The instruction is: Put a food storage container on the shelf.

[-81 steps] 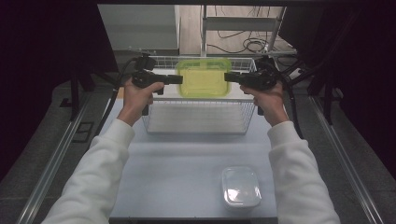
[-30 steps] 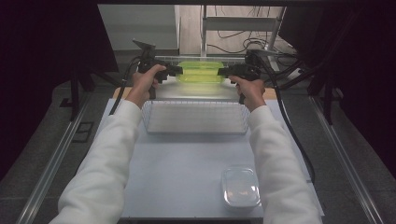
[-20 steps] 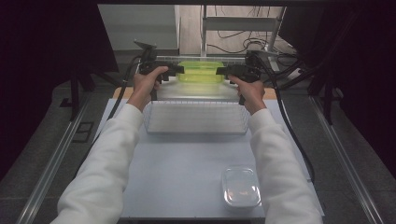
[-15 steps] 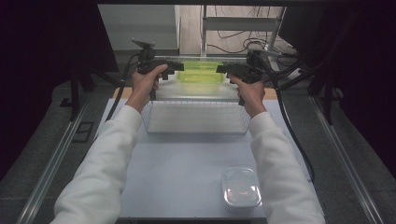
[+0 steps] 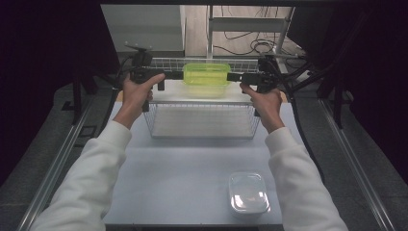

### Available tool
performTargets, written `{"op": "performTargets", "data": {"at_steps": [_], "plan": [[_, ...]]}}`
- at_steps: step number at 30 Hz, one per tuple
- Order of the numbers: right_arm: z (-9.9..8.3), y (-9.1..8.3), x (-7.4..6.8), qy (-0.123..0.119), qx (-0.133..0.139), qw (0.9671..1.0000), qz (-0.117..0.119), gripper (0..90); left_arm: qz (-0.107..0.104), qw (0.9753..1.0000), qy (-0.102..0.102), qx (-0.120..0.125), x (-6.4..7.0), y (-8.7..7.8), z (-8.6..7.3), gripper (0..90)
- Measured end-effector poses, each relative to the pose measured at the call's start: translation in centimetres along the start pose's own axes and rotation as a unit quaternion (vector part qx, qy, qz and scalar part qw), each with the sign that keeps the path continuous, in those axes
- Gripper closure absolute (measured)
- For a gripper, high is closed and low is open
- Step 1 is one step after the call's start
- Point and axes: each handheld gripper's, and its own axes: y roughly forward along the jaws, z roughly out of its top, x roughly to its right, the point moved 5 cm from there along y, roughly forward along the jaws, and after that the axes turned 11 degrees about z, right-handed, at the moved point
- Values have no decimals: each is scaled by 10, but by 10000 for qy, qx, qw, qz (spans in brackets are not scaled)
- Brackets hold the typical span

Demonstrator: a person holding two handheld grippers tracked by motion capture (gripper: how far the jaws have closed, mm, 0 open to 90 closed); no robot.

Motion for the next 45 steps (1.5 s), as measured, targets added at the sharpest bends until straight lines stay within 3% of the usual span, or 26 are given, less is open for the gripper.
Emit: {"op": "performTargets", "data": {"at_steps": [4,9,11,16,17,20,21,22,23,24,25,26,31,37,42,45], "plan": [[-9,-13,-5,-230,-103,9995,173,245,-31,9997,209,98,5,-15,-14,306],[-38,-42,-8,-571,-333,9975,248,225,82,9980,625,106,11,-37,-50,307],[-42,-46,-8,-588,-364,9973,257,218,113,9978,641,101,11,-39,-55,305],[-77,-69,-6,-850,-483,9950,207,191,238,9972,709,-17,13,-47,-86,297],[-77,-69,-6,-850,-483,9950,207,191,279,9969,726,-63,13,-48,-95,297],[-105,-84,-3,-999,-623,9929,147,190,335,9963,774,-162,14,-51,-120,290],[-110,-86,-3,-1034,-660,9923,139,191,335,9963,774,-162,14,-51,-120,287],[-110,-86,-3,-1034,-660,9923,139,191,310,9963,780,-171,15,-52,-126,287],[-124,-92,-1,-1147,-722,9907,111,201,310,9963,784,-153,16,-54,-133,278],[-124,-92,-1,-1147,-722,9907,111,201,320,9963,789,-143,17,-54,-138,278],[-136,-97,0,-1200,-730,9900,86,210,318,9958,829,-202,19,-54,-150,273],[-136,-97,0,-1200,-730,9900,86,210,318,9958,829,-202,19,-54,-150,271],[-169,-106,2,-1317,-945,9868,28,221,463,9921,1075,-459,27,-55,-186,276],[-194,-111,0,-1272,-1174,9848,138,240,529,9910,1047,-639,28,-56,-211,278],[-207,-111,2,-1314,-1319,9825,53,250,604,9913,945,-683,23,-56,-223,280],[-211,-109,3,-1261,-1392,9821,149,278,685,9910,883,-735,17,-55,-229,281]]}}
